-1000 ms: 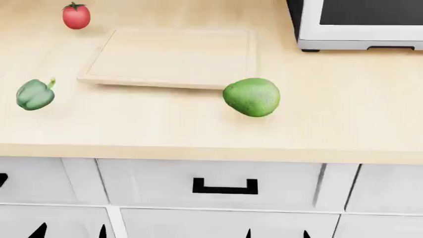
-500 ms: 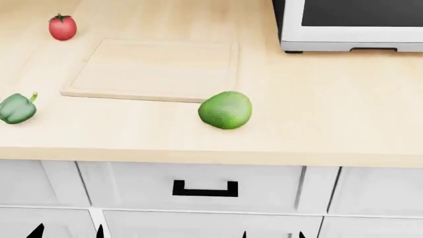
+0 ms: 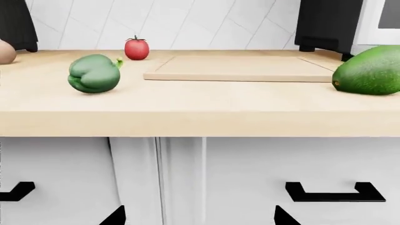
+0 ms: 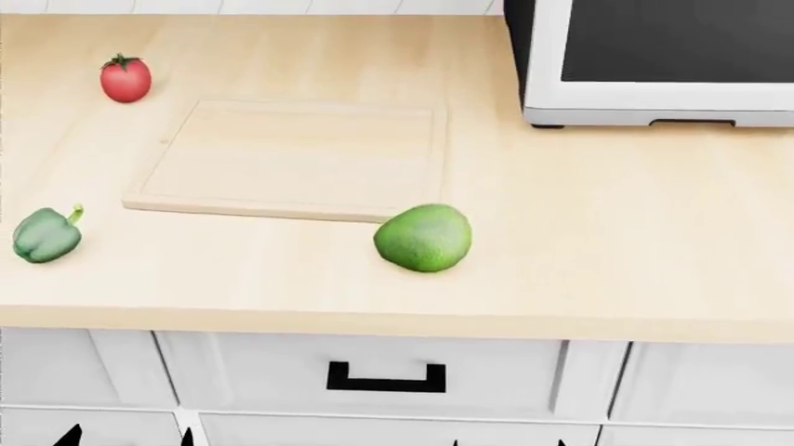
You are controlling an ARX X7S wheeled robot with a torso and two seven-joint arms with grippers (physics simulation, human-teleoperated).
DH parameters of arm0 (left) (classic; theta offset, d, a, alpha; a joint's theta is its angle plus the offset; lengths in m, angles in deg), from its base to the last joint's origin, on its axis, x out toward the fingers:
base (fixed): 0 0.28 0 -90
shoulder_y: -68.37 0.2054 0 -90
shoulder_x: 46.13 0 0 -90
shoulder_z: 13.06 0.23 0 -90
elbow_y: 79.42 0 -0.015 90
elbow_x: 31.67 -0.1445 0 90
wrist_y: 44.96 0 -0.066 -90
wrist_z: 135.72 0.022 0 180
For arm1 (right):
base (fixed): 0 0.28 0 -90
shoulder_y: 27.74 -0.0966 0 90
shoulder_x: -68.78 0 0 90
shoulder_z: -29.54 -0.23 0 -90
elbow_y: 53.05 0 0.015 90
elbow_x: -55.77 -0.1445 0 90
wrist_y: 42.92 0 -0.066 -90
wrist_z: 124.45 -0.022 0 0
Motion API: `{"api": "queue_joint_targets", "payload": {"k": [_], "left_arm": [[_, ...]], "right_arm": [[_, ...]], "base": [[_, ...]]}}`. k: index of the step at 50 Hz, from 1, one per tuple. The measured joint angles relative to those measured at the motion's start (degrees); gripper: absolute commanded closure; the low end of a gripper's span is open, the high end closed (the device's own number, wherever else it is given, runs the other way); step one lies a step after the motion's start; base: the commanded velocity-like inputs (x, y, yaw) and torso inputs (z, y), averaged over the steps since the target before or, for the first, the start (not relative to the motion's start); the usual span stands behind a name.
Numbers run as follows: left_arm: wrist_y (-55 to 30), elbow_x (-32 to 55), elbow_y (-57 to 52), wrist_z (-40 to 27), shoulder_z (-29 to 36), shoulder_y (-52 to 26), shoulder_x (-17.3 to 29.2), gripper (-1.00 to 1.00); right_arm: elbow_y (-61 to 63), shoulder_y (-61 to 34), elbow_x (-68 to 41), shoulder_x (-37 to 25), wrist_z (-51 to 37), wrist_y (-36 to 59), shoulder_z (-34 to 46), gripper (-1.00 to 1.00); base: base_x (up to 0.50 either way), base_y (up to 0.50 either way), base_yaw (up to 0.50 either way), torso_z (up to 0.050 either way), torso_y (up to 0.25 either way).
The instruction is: Place the avocado, onion, tomato and bell pepper on the cutting board.
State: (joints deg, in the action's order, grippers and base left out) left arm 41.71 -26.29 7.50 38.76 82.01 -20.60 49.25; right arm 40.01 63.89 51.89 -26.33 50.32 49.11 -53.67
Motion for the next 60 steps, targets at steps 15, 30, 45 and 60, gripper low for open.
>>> {"api": "queue_joint_targets", "payload": {"k": [15,30,45,60], "left_arm": [[0.11,1.4,-0.44,-0.93,1.13,0.25,1.01,-1.0],[-10.06,2.79,-12.82,-2.9,0.72,-0.68,4.37,-1.0],[-36.6,10.22,-41.6,-4.17,-4.69,-9.38,10.58,-1.0],[-45.45,13.46,-50.53,-5.23,-6.46,-12.01,12.63,-1.0]], "right_arm": [[0.44,0.17,-1.02,-1.16,-1.18,0.15,1.24,-1.0],[11.95,-0.87,-2.55,-4.06,-2.01,10.65,1.78,-1.0],[43.54,-11.16,-10.61,-10.23,-1.22,42.87,-4.0,-1.0],[53.87,-16.28,-16.84,-13.42,-3.89,56.84,-7.99,-1.0]], "base": [[0.0,0.0,0.0,0.05,0.0],[0.0,0.0,0.0,0.01,0.0],[0.0,0.0,0.0,0.0,0.0],[0.0,0.45,0.0,0.0,0.0]]}}
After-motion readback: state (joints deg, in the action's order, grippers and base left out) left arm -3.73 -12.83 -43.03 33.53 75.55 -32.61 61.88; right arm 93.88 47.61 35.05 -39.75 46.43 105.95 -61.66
